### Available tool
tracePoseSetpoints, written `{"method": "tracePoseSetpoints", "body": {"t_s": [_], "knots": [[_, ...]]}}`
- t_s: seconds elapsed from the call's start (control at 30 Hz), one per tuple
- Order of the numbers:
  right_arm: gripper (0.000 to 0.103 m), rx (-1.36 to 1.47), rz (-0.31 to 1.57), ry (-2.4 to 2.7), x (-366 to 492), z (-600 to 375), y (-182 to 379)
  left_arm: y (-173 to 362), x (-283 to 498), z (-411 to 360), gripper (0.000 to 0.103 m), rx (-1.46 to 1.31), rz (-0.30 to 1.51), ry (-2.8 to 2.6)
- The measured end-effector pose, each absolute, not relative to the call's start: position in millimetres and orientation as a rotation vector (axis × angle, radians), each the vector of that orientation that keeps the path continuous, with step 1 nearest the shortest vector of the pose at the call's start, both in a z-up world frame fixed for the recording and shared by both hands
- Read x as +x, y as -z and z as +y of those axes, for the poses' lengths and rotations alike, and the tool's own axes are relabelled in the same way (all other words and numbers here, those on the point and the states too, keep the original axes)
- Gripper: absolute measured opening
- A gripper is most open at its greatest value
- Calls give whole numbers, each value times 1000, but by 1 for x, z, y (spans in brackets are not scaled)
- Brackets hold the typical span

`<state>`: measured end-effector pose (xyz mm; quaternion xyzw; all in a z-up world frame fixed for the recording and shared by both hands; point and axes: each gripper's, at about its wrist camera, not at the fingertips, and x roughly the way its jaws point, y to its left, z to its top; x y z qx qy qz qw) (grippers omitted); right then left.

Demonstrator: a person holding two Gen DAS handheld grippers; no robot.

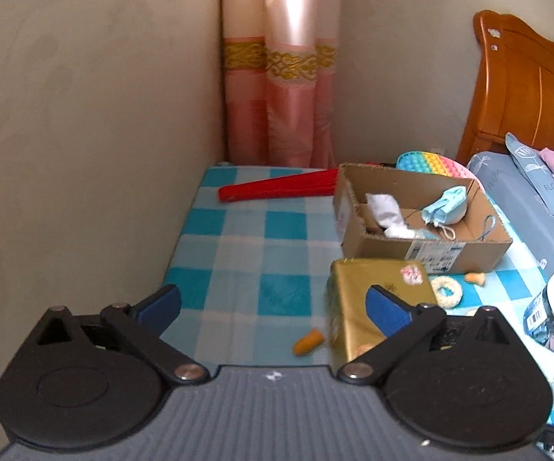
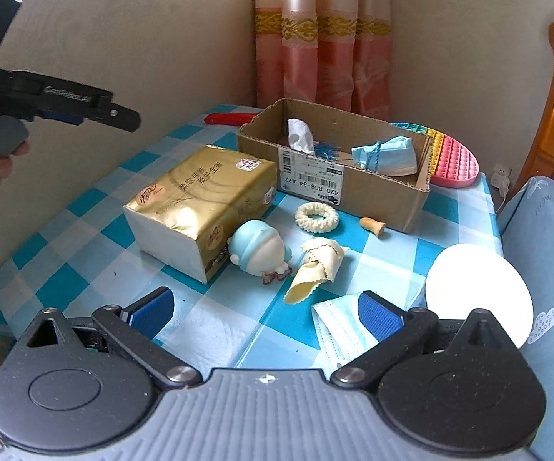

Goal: Organize soft objects
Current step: 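Move the right tool down toward the orange earplug on the table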

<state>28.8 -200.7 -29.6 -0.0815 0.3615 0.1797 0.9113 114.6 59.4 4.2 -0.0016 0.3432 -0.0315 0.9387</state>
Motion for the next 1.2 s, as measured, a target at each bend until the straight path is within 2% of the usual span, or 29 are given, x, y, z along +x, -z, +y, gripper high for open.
{"method": "tracePoseSetpoints", "body": {"t_s": [0.63,0.93,1.1,1.2], "knots": [[103,-312,722,-479,67,-161,7,44,62,64,102,-27,797,37],[102,-601,710,-748,117,-86,-16,57,40,58,102,4,819,49],[97,-710,760,-854,149,-40,-10,68,32,63,102,-8,833,30],[88,-772,843,-888,168,-16,2,74,31,67,102,-15,846,8]]}}
